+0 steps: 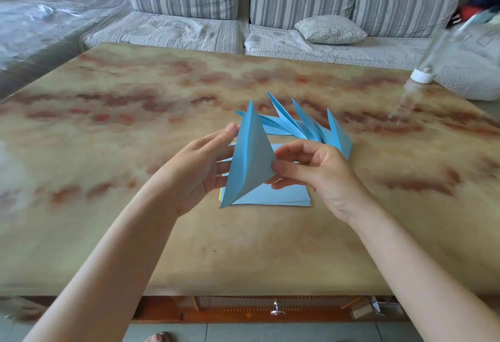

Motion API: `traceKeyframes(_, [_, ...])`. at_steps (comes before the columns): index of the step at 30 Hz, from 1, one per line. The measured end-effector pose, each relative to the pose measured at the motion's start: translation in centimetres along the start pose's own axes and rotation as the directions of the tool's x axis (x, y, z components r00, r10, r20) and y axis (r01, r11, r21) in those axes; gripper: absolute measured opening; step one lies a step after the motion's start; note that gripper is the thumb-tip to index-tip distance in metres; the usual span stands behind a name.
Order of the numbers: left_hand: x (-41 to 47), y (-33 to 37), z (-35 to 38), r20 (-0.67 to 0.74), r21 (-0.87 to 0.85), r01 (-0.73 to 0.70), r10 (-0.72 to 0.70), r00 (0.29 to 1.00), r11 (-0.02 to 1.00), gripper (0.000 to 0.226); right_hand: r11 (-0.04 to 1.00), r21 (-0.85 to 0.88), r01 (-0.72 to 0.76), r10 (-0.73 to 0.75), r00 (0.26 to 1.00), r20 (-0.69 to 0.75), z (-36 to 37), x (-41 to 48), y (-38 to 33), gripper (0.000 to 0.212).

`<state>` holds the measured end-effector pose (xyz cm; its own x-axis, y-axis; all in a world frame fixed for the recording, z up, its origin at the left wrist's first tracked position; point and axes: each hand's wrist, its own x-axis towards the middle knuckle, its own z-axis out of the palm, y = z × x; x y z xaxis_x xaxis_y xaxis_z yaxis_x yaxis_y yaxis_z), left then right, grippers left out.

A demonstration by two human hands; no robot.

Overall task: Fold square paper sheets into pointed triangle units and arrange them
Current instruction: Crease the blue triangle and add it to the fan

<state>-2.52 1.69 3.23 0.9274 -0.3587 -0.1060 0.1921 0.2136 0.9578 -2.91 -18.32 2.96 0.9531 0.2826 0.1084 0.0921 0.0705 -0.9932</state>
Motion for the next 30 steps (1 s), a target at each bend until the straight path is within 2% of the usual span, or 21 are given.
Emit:
traceKeyframes(3, [-0.1, 0.2, 0.2, -0.022, 0.084, 0.019, -0.017, 1.000, 0.996, 0.054, 1.000, -0.001, -0.008, 0.008, 1.000, -0.008, 0.0, 0.0, 0.0, 0.012])
traceKeyframes(6, [-0.2, 0.1, 0.5, -0.062, 0.152, -0.011, 0.021, 0.998, 0.988, 0.048, 1.000, -0.020, -0.004, 0.004, 1.000, -0.008, 0.0, -0.1, 0.0, 0.013])
traceKeyframes(11, [-0.4, 0.1, 0.7, -0.065, 0.109, -0.046, 0.054, 0.996, 0.993, 0.040, 1.000, -0.026, -0.013, 0.012, 0.999, -0.037, 0.0, -0.1, 0.1, 0.015])
traceKeyframes(14, [-0.4, -0.1, 0.9, -0.057, 0.117, -0.062, 0.069, 0.996, 0.991, 0.047, 1.000, -0.008, -0.029, 0.029, 0.998, -0.060, 0.1, 0.0, 0.2, 0.023])
traceKeyframes(19, [-0.3, 0.1, 1.2, -0.026, 0.037, -0.063, 0.064, 0.998, 0.997, 0.058, 1.000, -0.027, -0.013, 0.011, 0.997, -0.078, 0.1, 0.1, 0.4, 0.015])
traceKeyframes(22, [-0.2, -0.1, 1.1, -0.029, -0.027, -0.030, 0.029, 0.999, 0.999, 0.046, 1.000, 0.004, -0.020, 0.020, 0.995, -0.102, 0.1, 0.2, 0.4, 0.017])
traceKeyframes(25, [-0.2, -0.6, 0.9, -0.042, 0.005, -0.032, 0.032, 0.999, 0.999, 0.030, 0.996, 0.017, -0.091, 0.092, 0.995, -0.050, -0.1, 0.2, 0.4, 0.018])
traceKeyframes(30, [-0.1, -0.7, 1.2, -0.105, -0.001, -0.069, 0.069, 0.992, 0.998, 0.039, 0.981, 0.099, -0.169, 0.169, 0.986, 0.012, -0.1, 0.2, 0.4, 0.014])
